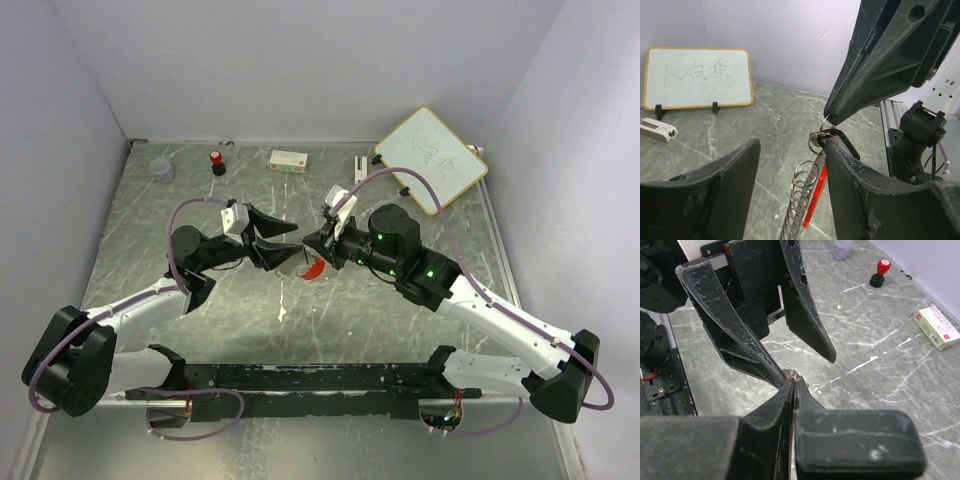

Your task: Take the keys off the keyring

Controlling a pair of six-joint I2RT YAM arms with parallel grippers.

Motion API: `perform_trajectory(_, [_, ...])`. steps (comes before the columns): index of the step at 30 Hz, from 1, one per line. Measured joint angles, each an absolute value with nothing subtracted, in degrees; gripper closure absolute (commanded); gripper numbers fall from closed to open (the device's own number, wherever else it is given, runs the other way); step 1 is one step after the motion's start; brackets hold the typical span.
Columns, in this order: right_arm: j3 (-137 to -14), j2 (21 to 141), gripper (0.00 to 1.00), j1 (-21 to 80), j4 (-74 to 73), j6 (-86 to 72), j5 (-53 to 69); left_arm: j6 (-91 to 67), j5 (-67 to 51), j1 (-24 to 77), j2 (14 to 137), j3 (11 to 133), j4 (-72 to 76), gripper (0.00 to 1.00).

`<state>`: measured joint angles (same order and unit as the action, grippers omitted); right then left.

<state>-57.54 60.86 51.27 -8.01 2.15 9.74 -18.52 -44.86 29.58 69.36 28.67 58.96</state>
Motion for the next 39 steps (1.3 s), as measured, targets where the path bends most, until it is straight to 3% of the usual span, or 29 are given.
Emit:
perform_trajectory(16, [-57.54,60.77,1.0,51.42,-6.96,1.39,10.39,-20.49,-46.02,30.92,73.41,28.64,66.48,0.35])
perform_trajectory(21, [-57.54,60.77,1.0,51.46,-6.48,1.23,10.92,-22.31,-46.85,31.14,74.52,28.62,69.47,0.4])
perform_trajectory(26, [-57.54,60.77,1.0,51.51,-6.33,1.1,10.96,-22.96,-47.29,31.35,75.13,28.62,70.35,0.5])
perform_trajectory(32, [-57.49,60.53,1.0,51.51,-6.42,1.1,10.59,-22.39,-47.42,31.68,75.07,28.38,70.13,0.85])
perform_trajectory(39, [-57.49,59.53,1.0,51.66,-5.17,1.1,10.44,-20.51,-47.27,31.97,74.67,28.32,67.33,0.93])
